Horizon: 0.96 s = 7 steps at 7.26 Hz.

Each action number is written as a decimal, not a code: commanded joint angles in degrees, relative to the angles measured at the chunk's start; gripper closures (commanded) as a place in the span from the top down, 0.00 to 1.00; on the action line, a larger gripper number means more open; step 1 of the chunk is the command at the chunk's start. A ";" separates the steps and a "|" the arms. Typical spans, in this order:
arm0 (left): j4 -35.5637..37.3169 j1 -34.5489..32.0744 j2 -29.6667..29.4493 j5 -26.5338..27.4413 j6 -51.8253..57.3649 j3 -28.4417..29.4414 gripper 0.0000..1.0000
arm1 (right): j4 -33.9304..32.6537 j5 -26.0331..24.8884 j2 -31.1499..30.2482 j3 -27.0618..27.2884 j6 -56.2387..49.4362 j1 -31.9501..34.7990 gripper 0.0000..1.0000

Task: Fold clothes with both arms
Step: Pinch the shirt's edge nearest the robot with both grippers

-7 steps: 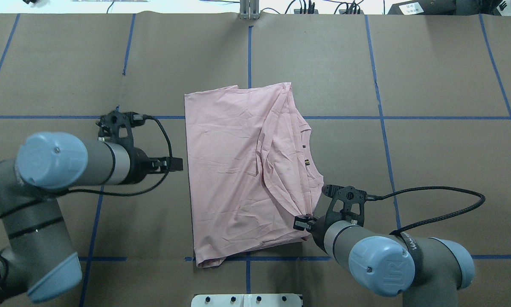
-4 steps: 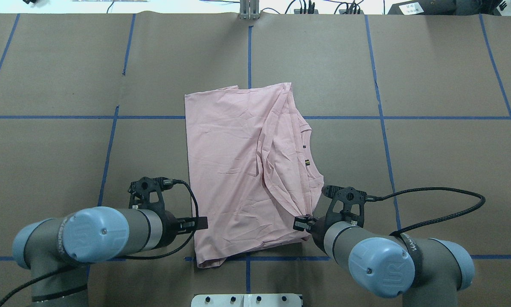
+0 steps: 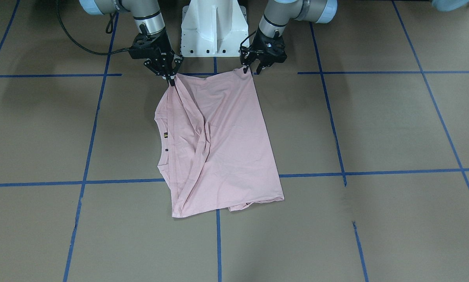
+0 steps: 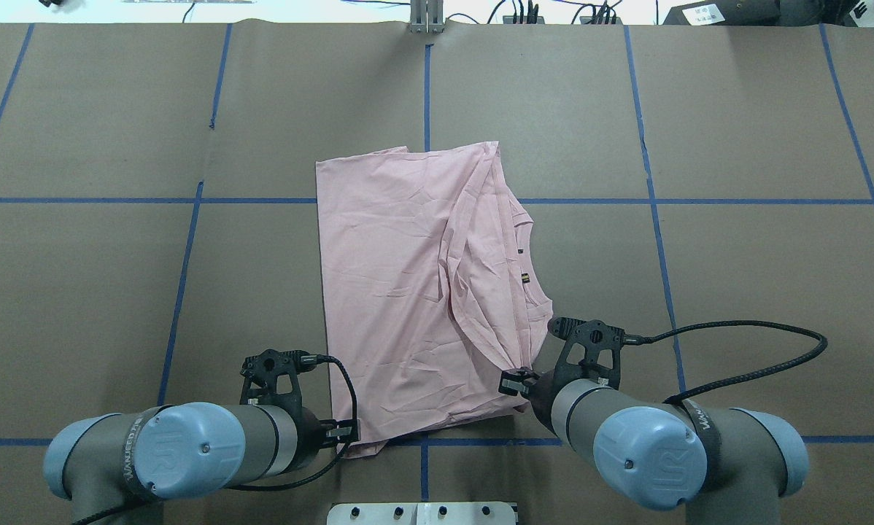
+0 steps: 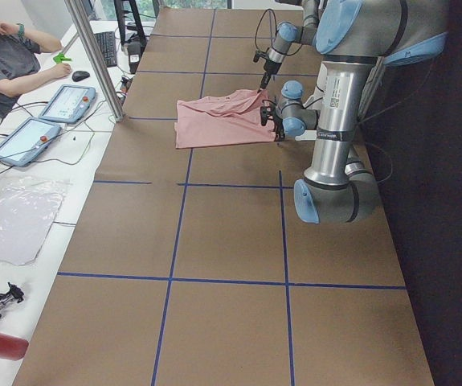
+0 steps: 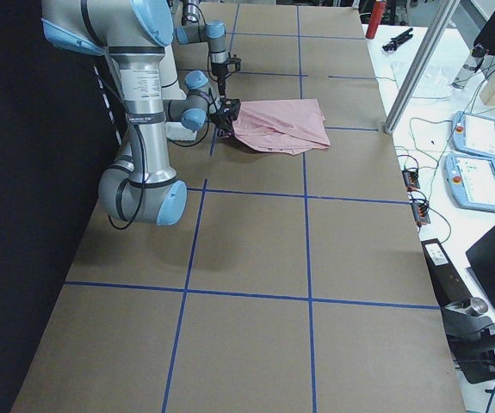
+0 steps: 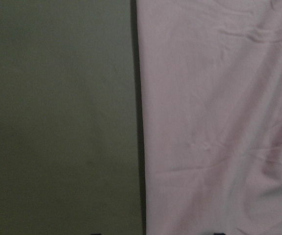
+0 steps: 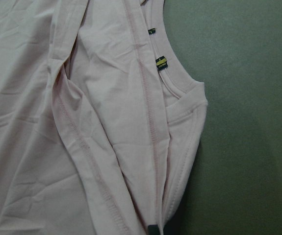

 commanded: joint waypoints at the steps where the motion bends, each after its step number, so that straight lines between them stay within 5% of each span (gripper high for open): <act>1: 0.01 0.56 -1.74 -0.11 -0.02 0.97 0.55 | 0.00 0.07 0.13 -0.03 -0.01 -0.03 0.00; 2: 0.01 0.57 -2.09 -0.12 -0.02 1.50 0.48 | 0.00 0.16 0.22 -0.12 -0.01 -0.03 0.00; 6: 0.01 0.83 -1.92 -0.12 -0.02 2.12 0.46 | -0.09 0.16 0.22 -0.21 -0.10 -0.12 0.00; 7: 0.01 1.00 -1.92 -0.12 -0.02 2.03 0.32 | -0.09 0.16 0.22 -0.29 -0.01 -0.20 0.00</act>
